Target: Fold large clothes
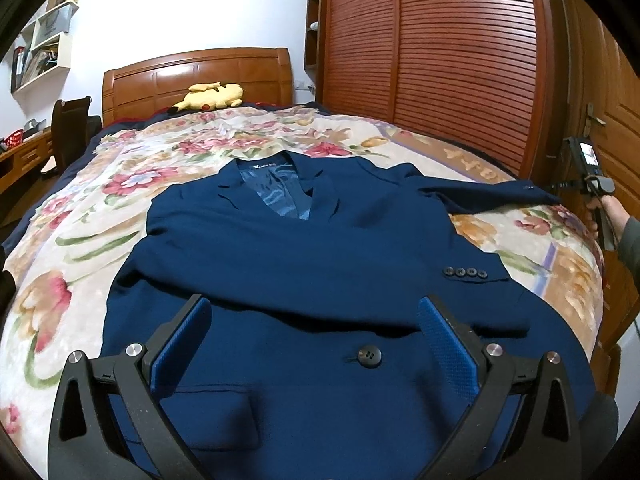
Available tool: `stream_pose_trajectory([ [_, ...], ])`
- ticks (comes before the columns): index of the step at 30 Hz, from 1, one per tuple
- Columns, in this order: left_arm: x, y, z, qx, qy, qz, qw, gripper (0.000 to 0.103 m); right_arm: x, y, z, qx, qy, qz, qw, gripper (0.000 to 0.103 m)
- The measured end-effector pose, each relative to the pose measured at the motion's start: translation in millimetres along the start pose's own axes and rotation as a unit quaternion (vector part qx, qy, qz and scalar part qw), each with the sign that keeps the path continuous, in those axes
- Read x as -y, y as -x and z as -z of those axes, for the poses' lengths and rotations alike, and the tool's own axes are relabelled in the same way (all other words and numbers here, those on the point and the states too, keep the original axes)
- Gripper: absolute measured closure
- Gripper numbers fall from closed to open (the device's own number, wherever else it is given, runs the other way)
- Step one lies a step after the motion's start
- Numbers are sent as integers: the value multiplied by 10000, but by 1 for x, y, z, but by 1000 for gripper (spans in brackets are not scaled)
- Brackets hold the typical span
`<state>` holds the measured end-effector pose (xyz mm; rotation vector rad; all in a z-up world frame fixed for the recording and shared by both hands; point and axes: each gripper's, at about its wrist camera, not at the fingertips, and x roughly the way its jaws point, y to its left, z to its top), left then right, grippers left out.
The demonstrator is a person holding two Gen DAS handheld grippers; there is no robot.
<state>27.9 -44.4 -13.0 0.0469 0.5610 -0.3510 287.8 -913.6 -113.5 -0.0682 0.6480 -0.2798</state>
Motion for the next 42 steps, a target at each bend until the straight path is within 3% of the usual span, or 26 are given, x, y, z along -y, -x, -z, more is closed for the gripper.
stream_pose_trajectory([
  [8, 8, -9, 2, -108, -112, -33, 9999, 0, 19, -43, -6, -375, -518, 281, 9976, 36],
  [11, 9, -11, 3, -146, -135, -39, 9998, 0, 22, -59, -2, -675, -730, 107, 9950, 34],
  [16, 11, -13, 3, -200, -175, -55, 9996, 0, 21, -70, -5, -669, -820, -56, 9944, 32],
  [18, 11, -14, 4, -224, -181, -62, 9996, 0, 20, -67, -4, -659, -682, -127, 9954, 42],
  [19, 11, -14, 4, -228, -182, -62, 9996, 0, 18, -63, -7, -613, -542, -199, 9964, 64],
  [21, 11, -15, 4, -225, -170, -55, 9996, 0, 7, -49, -7, -466, -155, -403, 9980, 92],
  [22, 11, -14, 4, -222, -158, -49, 9996, 0, -2, -43, -6, -421, 79, -308, 9986, 94],
  [26, 9, -13, 4, -216, -92, -29, 9997, 0, -27, -11, -17, 53, 478, -159, 9987, 95],
  [32, 7, 0, 3, -108, -132, -27, 9999, 0, -56, 76, -45, 976, 780, -260, 9918, 96],
  [36, -1, 13, 3, -44, -95, -61, 9999, 0, -85, 131, -58, 1494, 1046, -497, 9820, 96],
  [42, -18, 30, 4, 59, -3, -167, 9998, 0, -155, 180, -58, 1854, 1570, -956, 9653, 96],
])
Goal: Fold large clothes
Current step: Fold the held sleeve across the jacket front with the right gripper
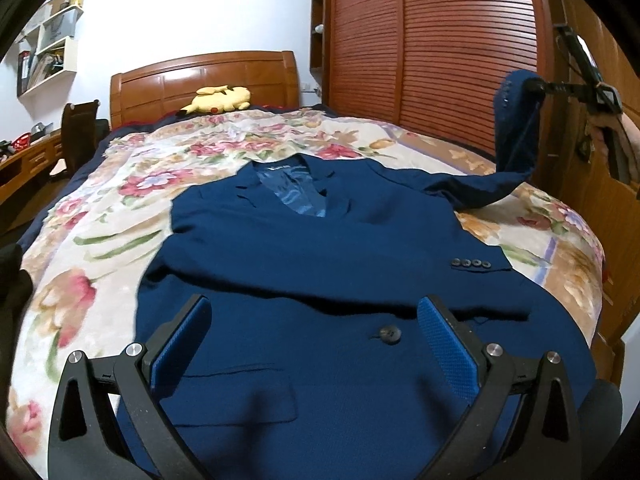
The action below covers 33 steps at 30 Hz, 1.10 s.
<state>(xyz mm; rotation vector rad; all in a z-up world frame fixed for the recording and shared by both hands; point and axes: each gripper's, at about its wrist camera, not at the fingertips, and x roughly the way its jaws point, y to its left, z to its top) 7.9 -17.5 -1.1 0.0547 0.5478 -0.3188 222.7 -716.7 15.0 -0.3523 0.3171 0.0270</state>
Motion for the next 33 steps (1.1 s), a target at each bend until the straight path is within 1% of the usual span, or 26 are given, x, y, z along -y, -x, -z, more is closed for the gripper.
stream_pose_trajectory([
  [6, -23, 12, 5, 64, 98, -224, 9997, 0, -78, 25, -17, 354, 501, -691, 9957, 96],
  [9, -38, 20, 6, 104, 234, -313, 9992, 0, -104, 37, -23, 551, 702, -1035, 9906, 96],
  [14, -62, 32, 8, 206, 435, -452, 9978, 0, -149, 67, -39, 948, 960, -1622, 9775, 96],
  [18, -81, 41, 10, 275, 612, -565, 9961, 0, -169, 97, -42, 1249, 1114, -2058, 9642, 96],
  [20, -90, 44, 10, 305, 710, -614, 9951, 0, -179, 111, -43, 1328, 1220, -2240, 9578, 96],
  [22, -100, 48, 11, 344, 818, -656, 9939, 0, -178, 113, -33, 1348, 1317, -2380, 9528, 96],
  [24, -107, 50, 11, 375, 899, -676, 9929, 0, -182, 121, -28, 1268, 1374, -2540, 9490, 96],
  [25, -110, 51, 12, 390, 941, -690, 9924, 0, -184, 127, -26, 1181, 1398, -2604, 9480, 96],
  [27, -114, 52, 12, 410, 1010, -709, 9915, 0, -187, 112, -19, 934, 1424, -2703, 9476, 96],
  [28, -116, 52, 12, 414, 1037, -713, 9912, 0, -176, 112, -19, 785, 1401, -2757, 9477, 95],
  [29, -116, 53, 13, 414, 1052, -713, 9910, 0, -173, 111, -16, 619, 1380, -2811, 9477, 91],
  [30, -117, 53, 13, 409, 1064, -721, 9909, 0, -171, 109, -11, 465, 1378, -2857, 9472, 82],
  [31, -117, 52, 14, 401, 1062, -728, 9909, 0, -169, 108, -5, 361, 1413, -2892, 9461, 68],
  [32, -116, 53, 14, 396, 1051, -727, 9910, 0, -167, 106, -5, 325, 1456, -2907, 9451, 61],
  [33, -115, 52, 14, 387, 1030, -723, 9913, 0, -165, 105, 0, 328, 1494, -2933, 9437, 49],
])
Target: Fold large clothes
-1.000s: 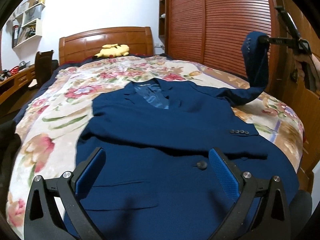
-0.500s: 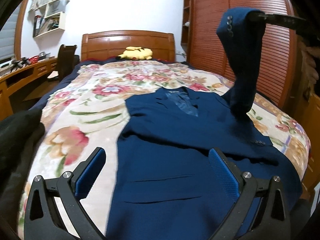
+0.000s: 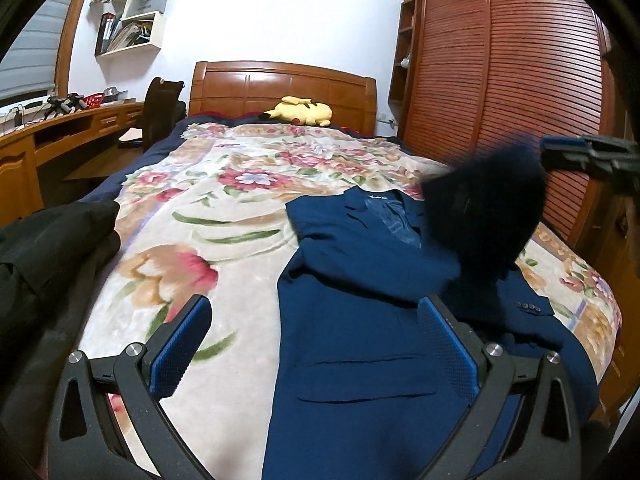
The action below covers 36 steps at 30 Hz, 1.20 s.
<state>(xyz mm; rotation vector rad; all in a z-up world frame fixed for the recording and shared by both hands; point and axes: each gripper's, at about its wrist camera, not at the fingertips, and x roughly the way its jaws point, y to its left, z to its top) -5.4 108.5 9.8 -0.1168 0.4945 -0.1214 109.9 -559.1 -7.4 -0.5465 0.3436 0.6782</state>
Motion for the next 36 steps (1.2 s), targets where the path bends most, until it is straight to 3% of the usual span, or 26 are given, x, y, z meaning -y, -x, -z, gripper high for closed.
stream_pose_trajectory([
  [1, 1, -1, 0, -11, -23, 4, 10000, 0, 3, 3, 4, -3, 20, 13, 10000, 45],
  [9, 15, -11, 5, -157, -284, 56, 9995, 0, 40, -19, 17, -313, -437, 399, 9978, 45],
  [12, 22, -15, 7, -224, -395, 67, 9989, 0, 45, -38, 33, -566, -557, 639, 9948, 46],
  [15, 29, -18, 9, -281, -492, 88, 9984, 0, 57, -74, 48, -868, -746, 776, 9904, 55],
  [17, 34, -21, 10, -328, -549, 103, 9979, 0, 65, -95, 59, -1056, -934, 829, 9865, 55],
  [22, 40, -28, 13, -436, -625, 95, 9970, 0, 65, -132, 71, -1332, -1229, 746, 9806, 55],
  [31, 47, -40, 18, -632, -710, 58, 9955, 0, 63, -146, 62, -1309, -1548, 514, 9779, 55],
  [36, 48, -49, 24, -802, -761, 25, 9939, 0, 48, -169, 57, -1352, -1411, 283, 9803, 55],
])
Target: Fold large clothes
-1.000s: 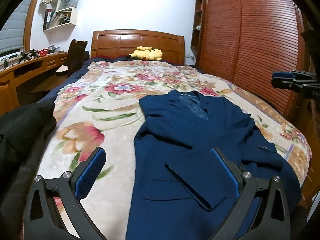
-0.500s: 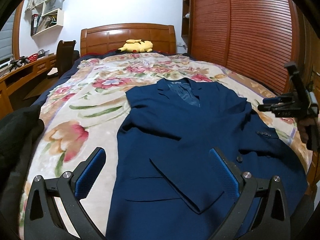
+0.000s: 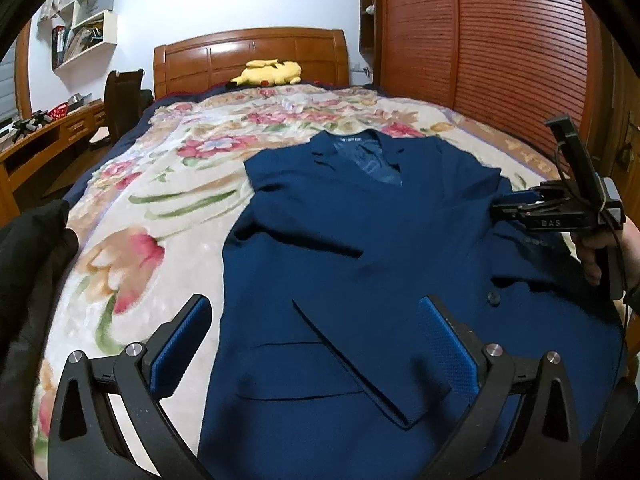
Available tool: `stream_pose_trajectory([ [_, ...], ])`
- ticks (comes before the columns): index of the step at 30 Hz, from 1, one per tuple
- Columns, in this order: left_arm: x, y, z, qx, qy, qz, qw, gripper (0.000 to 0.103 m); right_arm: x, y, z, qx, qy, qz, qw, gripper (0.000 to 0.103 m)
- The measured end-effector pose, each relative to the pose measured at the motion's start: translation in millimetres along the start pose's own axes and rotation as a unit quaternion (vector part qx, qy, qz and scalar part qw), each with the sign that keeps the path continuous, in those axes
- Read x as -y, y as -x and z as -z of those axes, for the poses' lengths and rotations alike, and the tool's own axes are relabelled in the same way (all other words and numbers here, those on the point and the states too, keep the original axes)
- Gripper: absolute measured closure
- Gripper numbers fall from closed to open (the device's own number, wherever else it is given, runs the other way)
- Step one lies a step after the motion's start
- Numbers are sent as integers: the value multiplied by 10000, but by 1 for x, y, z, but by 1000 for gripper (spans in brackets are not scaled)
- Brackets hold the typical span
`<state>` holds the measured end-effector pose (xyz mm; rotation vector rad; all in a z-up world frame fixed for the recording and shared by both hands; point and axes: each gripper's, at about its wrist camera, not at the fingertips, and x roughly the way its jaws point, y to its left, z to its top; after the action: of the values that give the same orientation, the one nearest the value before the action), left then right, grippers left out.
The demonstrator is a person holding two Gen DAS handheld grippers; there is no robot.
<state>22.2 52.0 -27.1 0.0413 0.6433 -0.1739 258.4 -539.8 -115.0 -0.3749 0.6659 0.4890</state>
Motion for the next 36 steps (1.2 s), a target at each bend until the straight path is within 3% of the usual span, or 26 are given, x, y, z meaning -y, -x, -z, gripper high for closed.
stream_pose_trajectory([
  [3, 0, -6, 2, -124, 10, 17, 9999, 0, -12, -11, -5, -173, 164, -66, 9997, 57],
  [4, 0, -6, 2, -148, 13, 24, 9999, 0, -14, -17, -3, -277, 221, -89, 9993, 80],
  [6, -1, -8, 3, -186, 14, 40, 9998, 0, -20, -29, -1, -424, 420, -86, 9982, 100],
  [15, -7, -35, -3, -708, -18, 257, 9972, 0, -8, -24, 16, -277, 108, -317, 9991, 100],
  [19, -10, -53, -8, -898, 10, 286, 9956, 7, -2, -14, 27, -204, -33, -387, 9990, 100],
  [20, -10, -56, -8, -941, 36, 308, 9951, 10, -2, -13, 28, -199, -46, -382, 9991, 100],
  [22, -11, -65, -7, -1092, 108, 438, 9930, 30, -4, -9, 31, -200, -53, -362, 9991, 100],
  [24, -9, -70, -6, -1202, 104, 502, 9914, 43, -6, -4, 33, -202, -53, -359, 9991, 100],
  [26, -6, -70, -5, -1231, 63, 568, 9907, 52, -7, -2, 35, -203, -59, -379, 9991, 100],
  [29, 2, -66, -4, -1194, -75, 594, 9910, 80, -6, 4, 39, -226, -51, -354, 9991, 100],
  [30, 3, -63, -3, -1174, -110, 606, 9912, 97, -6, 6, 41, -231, -43, -332, 9992, 100],
  [31, 6, -60, -2, -1144, -151, 616, 9914, 102, -5, 9, 42, -236, -36, -297, 9993, 100],
  [36, 27, -28, -3, -696, -410, 636, 9947, 103, 0, 26, 48, -177, -107, -145, 9997, 100],
])
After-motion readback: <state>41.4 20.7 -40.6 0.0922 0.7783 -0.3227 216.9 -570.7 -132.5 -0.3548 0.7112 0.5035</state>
